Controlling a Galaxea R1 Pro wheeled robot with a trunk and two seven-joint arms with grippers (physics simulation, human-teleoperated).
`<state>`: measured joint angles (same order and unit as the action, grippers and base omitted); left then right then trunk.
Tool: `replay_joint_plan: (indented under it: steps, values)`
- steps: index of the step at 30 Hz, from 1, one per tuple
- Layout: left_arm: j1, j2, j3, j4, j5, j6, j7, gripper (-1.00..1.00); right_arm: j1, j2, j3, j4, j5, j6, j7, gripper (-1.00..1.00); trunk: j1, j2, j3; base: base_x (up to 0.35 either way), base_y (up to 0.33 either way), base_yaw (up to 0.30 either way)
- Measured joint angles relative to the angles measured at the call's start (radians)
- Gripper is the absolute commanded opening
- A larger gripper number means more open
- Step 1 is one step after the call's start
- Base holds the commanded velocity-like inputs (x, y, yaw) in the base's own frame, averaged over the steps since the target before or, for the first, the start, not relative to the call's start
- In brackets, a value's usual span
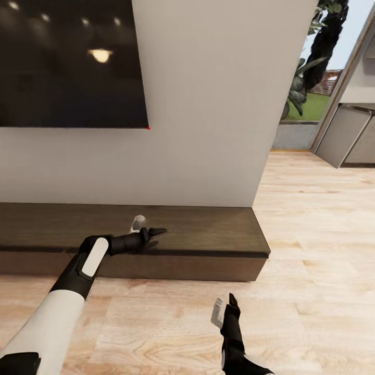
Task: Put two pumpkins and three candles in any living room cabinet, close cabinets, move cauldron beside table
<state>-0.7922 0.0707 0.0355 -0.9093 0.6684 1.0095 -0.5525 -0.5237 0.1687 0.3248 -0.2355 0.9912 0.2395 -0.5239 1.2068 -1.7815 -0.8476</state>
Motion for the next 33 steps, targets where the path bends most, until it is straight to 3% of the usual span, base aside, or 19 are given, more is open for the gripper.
replay_joint_plan:
  steps: [2,6,8,10,15,26,33]
  values:
    - [-0.003,0.01,0.001,0.001,0.001,-0.001,-0.071,1.0,0.004,0.004,0.031,0.008,0.005,0.003,-0.001,1.0,0.0,0.0,0.0,0.0,0.0,0.0]
    - [-0.016,0.02,0.002,0.01,0.001,-0.003,-0.214,1.0,0.008,0.004,0.203,0.035,0.009,0.075,-0.003,1.0,0.0,0.0,0.0,0.0,0.0,0.0]
    - [-0.018,0.022,0.003,0.012,0.0,-0.003,-0.247,1.0,0.009,0.004,0.275,0.038,0.008,0.119,-0.004,1.0,0.0,0.0,0.0,0.0,0.0,0.0]
    - [-0.019,0.022,0.003,0.009,0.001,-0.003,-0.261,1.0,0.009,0.003,0.309,0.033,0.004,0.137,-0.005,1.0,0.0,0.0,0.0,0.0,0.0,0.0]
    - [-0.03,0.014,0.002,0.005,-0.002,-0.003,-0.265,1.0,0.004,-0.003,0.33,0.029,0.002,0.142,-0.005,1.0,0.0,0.0,0.0,0.0,0.0,0.0]
    - [-0.043,0.014,-0.001,-0.009,-0.001,-0.003,-0.272,1.0,-0.045,-0.005,0.331,0.032,0.001,0.088,0.019,1.0,0.0,0.0,0.0,0.0,0.0,0.0]
    - [-0.043,-0.015,-0.006,-0.013,-0.001,-0.005,-0.271,1.0,-0.054,-0.004,0.329,0.028,-0.005,0.067,0.024,1.0,0.0,0.0,0.0,0.145,0.0,0.0]
